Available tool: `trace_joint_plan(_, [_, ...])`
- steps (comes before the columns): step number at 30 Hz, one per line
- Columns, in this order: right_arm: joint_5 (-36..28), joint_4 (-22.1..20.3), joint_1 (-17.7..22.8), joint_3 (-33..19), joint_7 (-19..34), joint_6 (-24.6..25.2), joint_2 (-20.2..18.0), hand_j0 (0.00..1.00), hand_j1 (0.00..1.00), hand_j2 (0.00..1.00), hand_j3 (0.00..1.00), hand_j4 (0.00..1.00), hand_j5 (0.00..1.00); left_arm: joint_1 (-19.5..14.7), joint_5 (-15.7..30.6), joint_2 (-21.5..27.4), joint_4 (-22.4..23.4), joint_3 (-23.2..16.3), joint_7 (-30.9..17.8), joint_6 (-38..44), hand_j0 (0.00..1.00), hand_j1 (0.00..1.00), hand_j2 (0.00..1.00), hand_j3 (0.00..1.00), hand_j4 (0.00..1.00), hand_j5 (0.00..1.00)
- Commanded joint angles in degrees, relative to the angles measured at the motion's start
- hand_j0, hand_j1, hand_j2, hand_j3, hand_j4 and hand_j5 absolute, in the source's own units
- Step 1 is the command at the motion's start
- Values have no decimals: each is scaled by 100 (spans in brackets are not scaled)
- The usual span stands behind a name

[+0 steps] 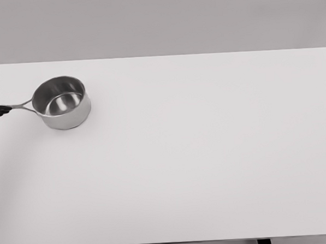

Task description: Rotate pot handle

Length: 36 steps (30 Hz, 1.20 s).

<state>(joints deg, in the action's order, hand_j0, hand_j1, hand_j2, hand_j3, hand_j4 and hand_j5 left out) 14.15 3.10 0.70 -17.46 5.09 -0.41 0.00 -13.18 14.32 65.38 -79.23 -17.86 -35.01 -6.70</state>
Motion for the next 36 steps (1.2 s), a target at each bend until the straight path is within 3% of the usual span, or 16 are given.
trace_joint_plan(1, [0,7,0,6,1,-3,0,100,100,100,100,100,100,0,-44,-60,83,-16,1,2,100,100,100,100,100,100])
trace_joint_plan(14, [0,-2,0,-3,1,6,0,100,100,100,100,100,100,-97,-131,-174,128,-33,1,-7,100,100,100,100,100,100])
trace_joint_plan(19, [0,-2,0,-3,1,-3,0,100,100,100,100,100,100,-9,-123,-104,-206,-33,1,-86,100,100,100,100,100,100])
trace_joint_plan(23, [0,7,0,-3,10,-3,0,100,100,100,100,100,100,255,-96,-34,-698,2,1,-692,100,100,100,100,100,100])
trace_joint_plan(28, [0,7,0,-3,1,6,0,100,100,100,100,100,100,571,-61,142,-804,28,1,-964,100,100,100,100,100,100])
trace_joint_plan(30, [0,-2,0,-3,1,6,0,100,100,100,100,100,100,659,-52,177,-874,37,1,-1316,100,100,100,100,100,100])
trace_joint_plan(34, [0,7,0,6,1,6,0,100,100,100,100,100,100,694,-70,177,-1182,46,1,-2809,100,100,100,100,100,100])
trace_joint_plan(36, [0,7,0,6,1,6,0,100,100,100,100,100,100,721,-79,168,-1331,37,1,-2830,100,100,100,100,100,100])
